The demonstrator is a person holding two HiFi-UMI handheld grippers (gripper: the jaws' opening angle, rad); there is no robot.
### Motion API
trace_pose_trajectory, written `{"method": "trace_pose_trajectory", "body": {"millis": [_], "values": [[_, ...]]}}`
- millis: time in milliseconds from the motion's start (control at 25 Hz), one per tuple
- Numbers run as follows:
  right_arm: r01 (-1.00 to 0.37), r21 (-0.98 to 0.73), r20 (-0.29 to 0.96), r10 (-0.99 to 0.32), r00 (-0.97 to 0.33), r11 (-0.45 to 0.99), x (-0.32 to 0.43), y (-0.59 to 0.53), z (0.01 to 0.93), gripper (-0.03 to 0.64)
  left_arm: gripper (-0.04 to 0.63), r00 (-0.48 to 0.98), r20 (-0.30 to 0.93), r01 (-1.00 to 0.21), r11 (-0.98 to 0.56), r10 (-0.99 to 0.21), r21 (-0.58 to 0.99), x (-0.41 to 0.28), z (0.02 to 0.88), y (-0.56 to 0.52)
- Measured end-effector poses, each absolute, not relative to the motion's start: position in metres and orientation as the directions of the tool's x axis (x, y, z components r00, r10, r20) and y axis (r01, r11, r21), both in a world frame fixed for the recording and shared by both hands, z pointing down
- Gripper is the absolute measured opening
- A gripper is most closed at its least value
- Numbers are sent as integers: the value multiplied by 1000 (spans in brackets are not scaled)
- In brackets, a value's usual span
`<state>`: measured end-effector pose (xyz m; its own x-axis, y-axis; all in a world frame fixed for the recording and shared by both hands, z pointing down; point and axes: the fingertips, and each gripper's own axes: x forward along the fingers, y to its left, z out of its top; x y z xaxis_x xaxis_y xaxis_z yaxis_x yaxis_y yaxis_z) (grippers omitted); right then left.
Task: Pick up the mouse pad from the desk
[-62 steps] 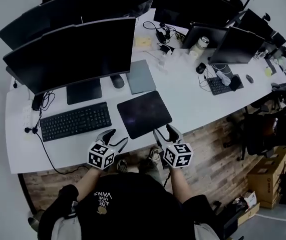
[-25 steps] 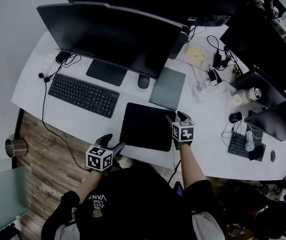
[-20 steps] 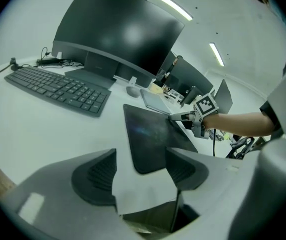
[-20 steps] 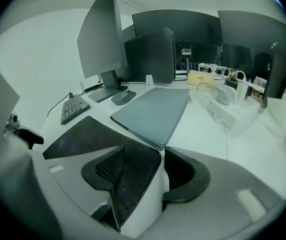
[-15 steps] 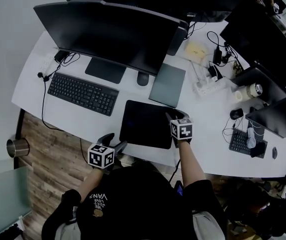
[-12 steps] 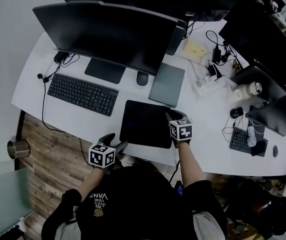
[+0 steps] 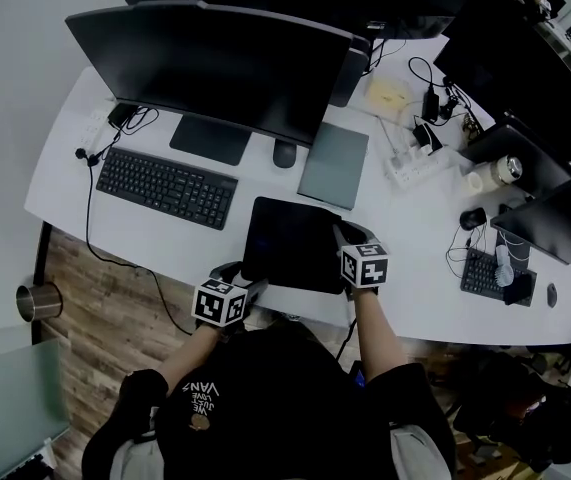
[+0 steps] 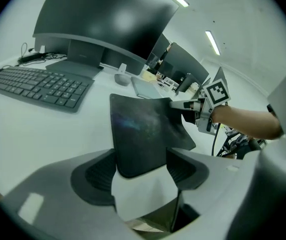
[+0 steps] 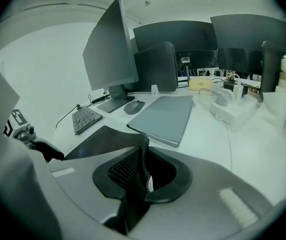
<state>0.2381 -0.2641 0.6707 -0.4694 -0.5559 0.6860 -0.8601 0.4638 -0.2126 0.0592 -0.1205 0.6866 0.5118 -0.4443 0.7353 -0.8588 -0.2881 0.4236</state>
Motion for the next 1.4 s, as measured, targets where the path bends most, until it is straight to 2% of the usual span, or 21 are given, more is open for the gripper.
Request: {"method": "trace_pose_trajectory", "body": {"millis": [280, 400, 720, 1080, 1400], "values": [[-874, -223, 670, -584, -458, 431, 240, -254, 665, 51, 282, 475, 758, -880, -266, -447, 394, 62, 689, -129], [-879, -218, 665, -594, -452, 424, 241, -251, 662, 49, 184, 493, 759, -870, -262, -425, 418, 67, 692, -131], [-901, -182, 657, -633, -410, 394, 253, -241, 645, 46, 81, 569, 699, -822, -271, -433, 501, 72, 675, -135], [-941, -175, 617, -713, -334, 290, 270, -212, 609, 41, 57, 669, 606, -743, -418, -430, 523, 74, 641, -137], [-968, -171, 533, -809, -247, 183, 268, -180, 559, 40, 52, 749, 525, -659, -537, -403, 527, 67, 607, -135]]}}
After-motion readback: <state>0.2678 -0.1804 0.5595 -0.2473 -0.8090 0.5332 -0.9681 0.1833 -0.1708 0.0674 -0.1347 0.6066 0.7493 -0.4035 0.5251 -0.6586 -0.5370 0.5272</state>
